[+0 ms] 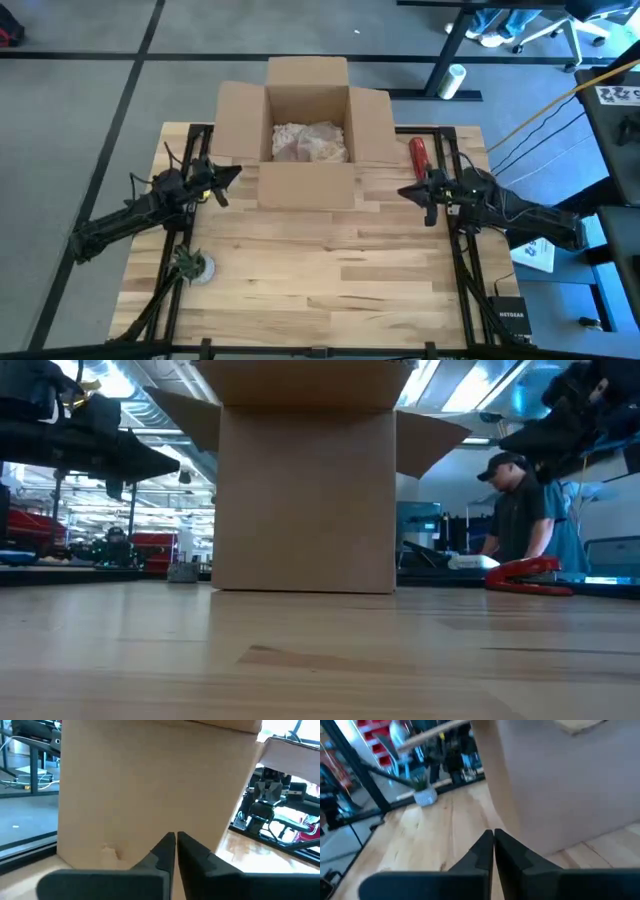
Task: Wrap mug
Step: Return to Home Position
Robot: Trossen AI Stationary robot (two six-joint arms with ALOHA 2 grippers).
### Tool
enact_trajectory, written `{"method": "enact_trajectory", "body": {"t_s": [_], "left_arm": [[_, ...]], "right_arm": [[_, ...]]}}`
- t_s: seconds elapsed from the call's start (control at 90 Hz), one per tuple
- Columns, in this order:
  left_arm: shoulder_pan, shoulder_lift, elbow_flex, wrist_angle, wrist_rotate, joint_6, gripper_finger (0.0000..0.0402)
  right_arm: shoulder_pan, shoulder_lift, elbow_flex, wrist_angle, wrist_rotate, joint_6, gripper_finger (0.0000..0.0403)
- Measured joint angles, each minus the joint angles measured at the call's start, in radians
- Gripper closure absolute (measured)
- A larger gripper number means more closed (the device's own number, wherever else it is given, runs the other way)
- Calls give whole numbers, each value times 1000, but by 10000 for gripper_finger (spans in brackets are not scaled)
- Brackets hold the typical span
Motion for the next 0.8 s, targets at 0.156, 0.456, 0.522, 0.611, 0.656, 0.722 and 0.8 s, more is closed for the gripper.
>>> {"method": "enact_trajectory", "body": {"t_s": [0.156,0.456,0.522,0.611,0.656,0.722,0.8], "left_arm": [[0,0,0,0,0,19,402],[6,4,0,0,-1,19,401],[5,3,0,0,1,32,401],[5,4,0,-1,6,50,401],[5,4,0,-1,6,50,401],[5,4,0,-1,6,42,401],[5,4,0,-1,7,29,401]], "right_arm": [[0,-101,-69,40,99,-6,403],[0,-101,-165,159,174,-28,403],[0,-99,-182,199,174,-48,403],[0,-102,-185,211,167,-73,403],[0,-101,-185,211,166,-91,403],[0,-101,-185,212,160,-112,403],[0,-101,-185,214,146,-133,403]]}}
